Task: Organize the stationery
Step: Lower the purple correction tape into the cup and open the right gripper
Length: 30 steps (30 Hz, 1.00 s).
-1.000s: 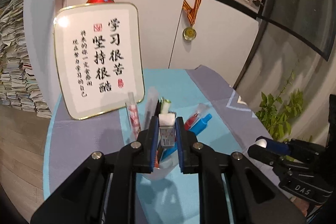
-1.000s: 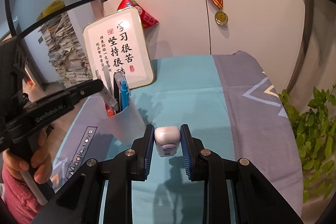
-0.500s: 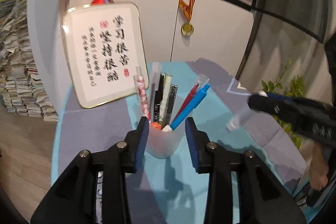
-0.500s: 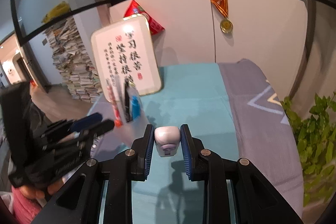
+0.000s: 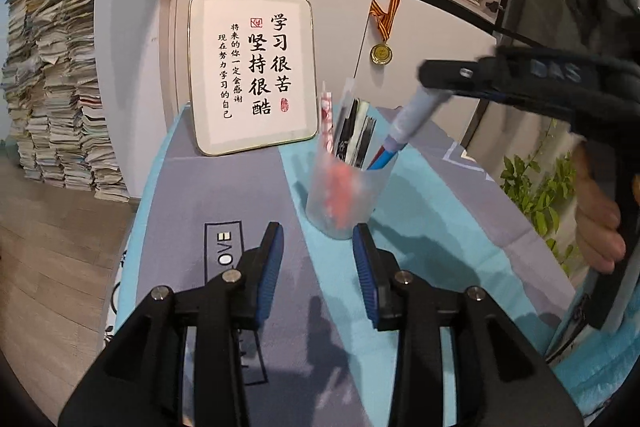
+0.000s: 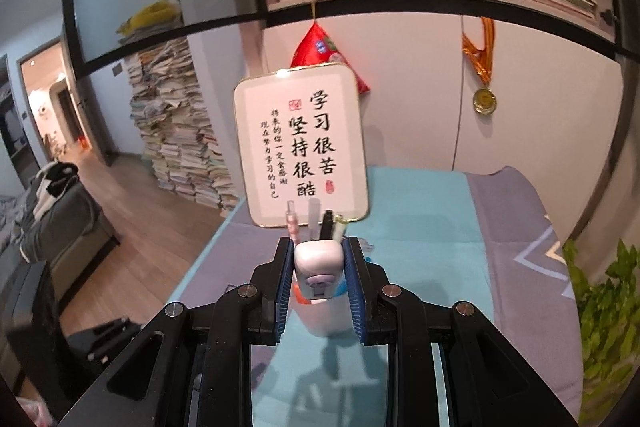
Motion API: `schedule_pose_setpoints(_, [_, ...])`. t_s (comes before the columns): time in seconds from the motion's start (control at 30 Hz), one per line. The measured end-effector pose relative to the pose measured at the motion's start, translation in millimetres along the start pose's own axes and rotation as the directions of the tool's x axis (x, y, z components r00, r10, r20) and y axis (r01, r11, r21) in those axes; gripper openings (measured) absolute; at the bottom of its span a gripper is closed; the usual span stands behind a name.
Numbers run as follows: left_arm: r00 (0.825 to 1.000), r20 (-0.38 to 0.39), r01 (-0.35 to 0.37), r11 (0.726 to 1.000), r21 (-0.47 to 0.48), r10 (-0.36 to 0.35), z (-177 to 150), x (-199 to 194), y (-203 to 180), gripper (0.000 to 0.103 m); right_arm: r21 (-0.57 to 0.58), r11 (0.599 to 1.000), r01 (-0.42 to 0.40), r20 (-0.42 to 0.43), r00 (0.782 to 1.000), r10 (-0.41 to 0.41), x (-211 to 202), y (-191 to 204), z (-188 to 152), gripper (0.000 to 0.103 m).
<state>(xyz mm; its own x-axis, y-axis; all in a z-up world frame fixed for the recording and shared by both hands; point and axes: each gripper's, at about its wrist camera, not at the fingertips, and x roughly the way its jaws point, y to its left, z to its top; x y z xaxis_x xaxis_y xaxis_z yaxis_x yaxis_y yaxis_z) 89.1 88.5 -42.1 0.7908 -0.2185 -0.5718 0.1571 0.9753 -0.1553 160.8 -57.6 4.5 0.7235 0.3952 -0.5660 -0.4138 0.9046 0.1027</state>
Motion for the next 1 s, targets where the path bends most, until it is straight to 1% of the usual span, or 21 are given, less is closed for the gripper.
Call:
schedule_pose_setpoints(0.1, [1.0,0.008,-0.02,1.0,0.02,0.019,-0.8,0.3,-3.4,0.036,0.006,1.0,0.004,-0.021,1.0,-0.004,9.2,1.2,0.6,0.027])
schedule_pose_setpoints(0.2, [1.0,0.01,-0.015,1.0,0.022,0.015,-1.5,1.7,-3.6,0.038,0.008,1.0,0.013,-0.032,0.999,-0.013,15.2,1.1,0.9,0.027])
schedule_pose_setpoints(0.33, [1.0,0.009,-0.03,0.999,0.034,0.03,-3.9,4.7,-4.4,0.04,0.008,1.0,0.022,-0.045,0.999,-0.022,23.4,0.4,2.1,0.027])
schedule_pose_setpoints(0.6, [1.0,-0.019,-0.018,1.0,0.021,0.018,-6.6,10.1,-0.1,0.042,0.009,0.999,0.032,-0.066,0.997,-0.032,37.6,-1.1,3.0,0.027])
schedule_pose_setpoints(0.7, [1.0,-0.022,-0.022,0.999,0.023,0.023,-7.4,11.6,-0.3,0.044,0.008,0.999,0.031,-0.091,0.995,-0.031,45.6,-1.2,2.5,0.027])
schedule_pose_setpoints(0.87, [0.999,-0.033,-0.023,0.999,0.025,0.024,-9.3,14.7,-0.3,0.045,0.017,0.999,0.033,-0.14,0.99,-0.03,54.6,-1.7,-0.9,0.027])
schedule_pose_setpoints(1.0, [0.999,-0.042,-0.025,1.0,0.019,0.025,-8.9,17.6,0.0,0.045,0.008,0.999,0.038,-0.159,0.987,-0.037,58.6,-0.7,-1.5,0.027])
